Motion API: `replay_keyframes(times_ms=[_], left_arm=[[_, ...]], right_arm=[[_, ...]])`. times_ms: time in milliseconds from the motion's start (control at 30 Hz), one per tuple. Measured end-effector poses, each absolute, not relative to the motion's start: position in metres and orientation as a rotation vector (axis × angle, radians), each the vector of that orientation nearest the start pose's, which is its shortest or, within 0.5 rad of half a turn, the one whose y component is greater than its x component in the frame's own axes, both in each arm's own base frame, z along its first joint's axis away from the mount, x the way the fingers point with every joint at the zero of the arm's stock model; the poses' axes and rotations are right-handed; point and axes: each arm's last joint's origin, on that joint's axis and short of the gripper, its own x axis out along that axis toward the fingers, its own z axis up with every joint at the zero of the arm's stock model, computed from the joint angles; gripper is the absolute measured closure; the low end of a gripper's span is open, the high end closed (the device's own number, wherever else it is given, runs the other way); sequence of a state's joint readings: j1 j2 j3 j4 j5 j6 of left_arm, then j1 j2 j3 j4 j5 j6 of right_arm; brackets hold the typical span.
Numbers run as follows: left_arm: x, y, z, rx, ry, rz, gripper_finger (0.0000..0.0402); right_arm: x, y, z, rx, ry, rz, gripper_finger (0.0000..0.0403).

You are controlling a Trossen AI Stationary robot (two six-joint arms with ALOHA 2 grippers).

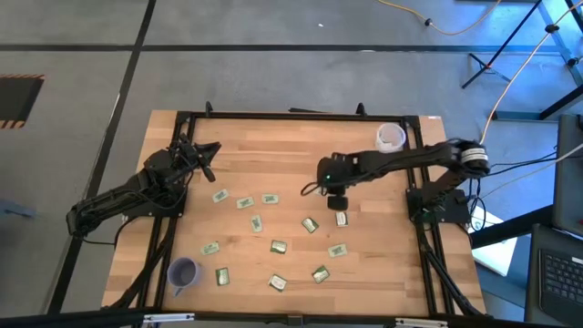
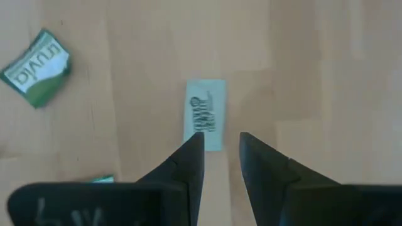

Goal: Pick and place Stevia / Truvia into bins
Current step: Put the light green stevia packet into the transparent container

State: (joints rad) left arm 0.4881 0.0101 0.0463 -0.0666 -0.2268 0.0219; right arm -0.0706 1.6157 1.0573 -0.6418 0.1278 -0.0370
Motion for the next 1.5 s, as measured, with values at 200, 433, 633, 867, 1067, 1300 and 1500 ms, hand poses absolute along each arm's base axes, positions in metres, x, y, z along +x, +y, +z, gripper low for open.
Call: replay_keyframes(times_ms=[200,433,633,867,1067,1300,1500], left_arm=[[0.081,0.050,0.172,0.017,0.038,0.712,0.0361],[0.081,0.050,0.172,0.017,0.039,0.710,0.0361],[0.081,0.050,0.172,0.017,0.039,0.711,0.0361],[0.081,0.050,0.172,0.017,0.039,0.710,0.0361],[0.081,0.050,0.172,0.017,0.039,0.711,0.0361],[0.081,0.050,0.172,0.017,0.039,0.710,0.0361],[0.081,0.050,0.172,0.017,0.039,0.711,0.0361]], right_arm=[[0.316,-0.019,0.172,-0.085,1.270,-0.128,0.0299],[0.321,-0.019,0.146,-0.086,1.358,-0.126,0.0299],[0.322,-0.019,0.135,-0.089,1.391,-0.122,0.0309],[0.323,-0.019,0.133,-0.105,1.401,-0.109,0.0356],[0.322,-0.020,0.135,-0.106,1.398,-0.113,0.0397],[0.311,-0.019,0.163,-0.072,1.354,-0.137,0.0397],[0.289,-0.027,0.211,-0.029,1.237,-0.345,0.0400]])
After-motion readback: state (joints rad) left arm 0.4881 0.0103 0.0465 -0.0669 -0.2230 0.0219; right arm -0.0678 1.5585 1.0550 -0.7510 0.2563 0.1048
